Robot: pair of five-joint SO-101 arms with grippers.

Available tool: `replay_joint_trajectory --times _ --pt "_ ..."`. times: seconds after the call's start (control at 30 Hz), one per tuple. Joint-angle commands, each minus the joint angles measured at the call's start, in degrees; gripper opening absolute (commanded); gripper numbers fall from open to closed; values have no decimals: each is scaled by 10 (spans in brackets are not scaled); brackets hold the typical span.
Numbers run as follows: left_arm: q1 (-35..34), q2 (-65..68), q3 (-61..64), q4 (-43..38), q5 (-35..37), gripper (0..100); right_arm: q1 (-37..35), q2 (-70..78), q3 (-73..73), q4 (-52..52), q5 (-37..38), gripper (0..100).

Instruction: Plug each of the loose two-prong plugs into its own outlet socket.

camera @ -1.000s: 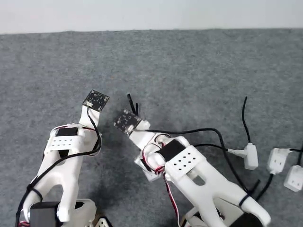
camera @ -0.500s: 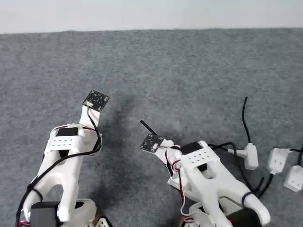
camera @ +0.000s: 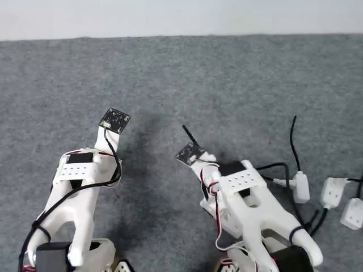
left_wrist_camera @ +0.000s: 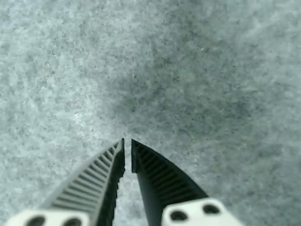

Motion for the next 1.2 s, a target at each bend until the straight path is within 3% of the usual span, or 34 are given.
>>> replay_joint_trajectory --times 0.0,0.17,0.37,0.47,0.6,0.77,0.9,1.0,1.07,1.17 --pt "1 -12 -36 -13 6 19 29 -6 -69 -20 -25 8" --pt "-1 -12 -36 -13 6 19 43 -5 -138 -51 -73 8" --pt "-1 -12 -36 -13 6 19 39 -4 -196 -106 -184 8" --pt "-2 -12 -36 -13 6 19 17 23 -205 -166 -265 8" --pt "-3 -12 -36 -13 6 19 -16 119 -270 -182 -294 8" --pt "-4 -12 -36 -13 6 19 14 227 -387 -71 -298 8" --pt "1 -15 -34 -11 5 21 76 165 -413 51 -239 8" --pt "32 -16 -33 5 12 22 96 90 -353 70 -226 8" --pt "88 -18 -46 61 81 23 98 45 -292 54 -228 8" --pt "207 -12 -83 128 257 28 116 -10 -199 -7 -244 8"
